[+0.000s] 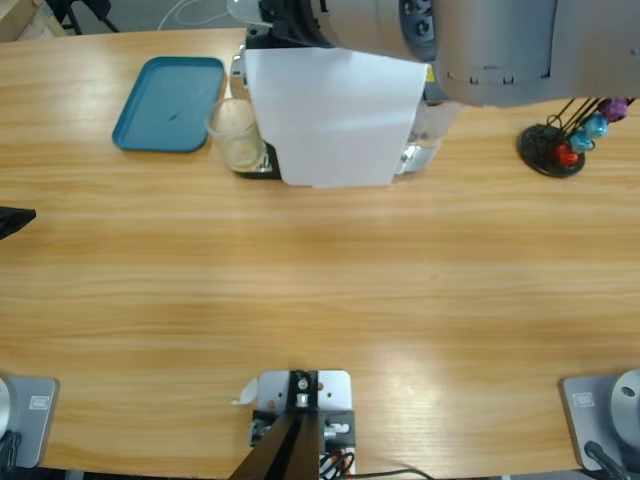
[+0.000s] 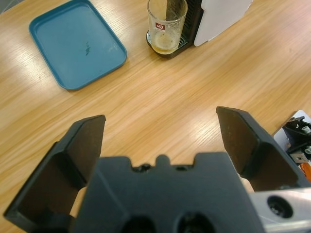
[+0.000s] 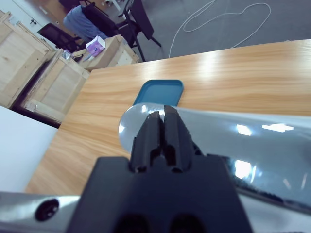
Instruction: Pour coffee
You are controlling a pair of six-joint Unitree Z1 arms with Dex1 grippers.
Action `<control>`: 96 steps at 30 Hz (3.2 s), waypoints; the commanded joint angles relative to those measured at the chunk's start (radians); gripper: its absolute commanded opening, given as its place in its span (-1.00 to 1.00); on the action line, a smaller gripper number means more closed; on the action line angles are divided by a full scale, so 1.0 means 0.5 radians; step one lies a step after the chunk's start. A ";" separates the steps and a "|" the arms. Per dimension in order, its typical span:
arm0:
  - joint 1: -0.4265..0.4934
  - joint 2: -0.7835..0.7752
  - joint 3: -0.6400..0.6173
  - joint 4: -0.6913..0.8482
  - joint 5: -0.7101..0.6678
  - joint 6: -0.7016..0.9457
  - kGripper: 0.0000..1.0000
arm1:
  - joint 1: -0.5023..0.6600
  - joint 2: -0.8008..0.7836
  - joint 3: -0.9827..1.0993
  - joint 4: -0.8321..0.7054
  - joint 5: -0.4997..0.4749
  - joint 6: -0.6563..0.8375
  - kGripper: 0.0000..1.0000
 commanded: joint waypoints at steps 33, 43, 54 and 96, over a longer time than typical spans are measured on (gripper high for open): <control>-0.013 0.013 0.002 0.035 0.077 0.018 1.00 | -0.076 0.488 0.308 0.161 0.134 0.200 -1.00; -0.013 0.006 -0.002 0.035 0.080 0.018 1.00 | -0.091 0.545 0.325 0.265 0.118 0.298 -1.00; -0.013 0.004 -0.004 0.032 0.083 0.018 1.00 | -0.032 0.609 0.235 0.594 0.003 0.090 -1.00; -0.013 -0.072 0.044 -0.069 0.138 -0.074 1.00 | -0.901 0.220 -2.120 2.810 0.972 -0.581 -1.00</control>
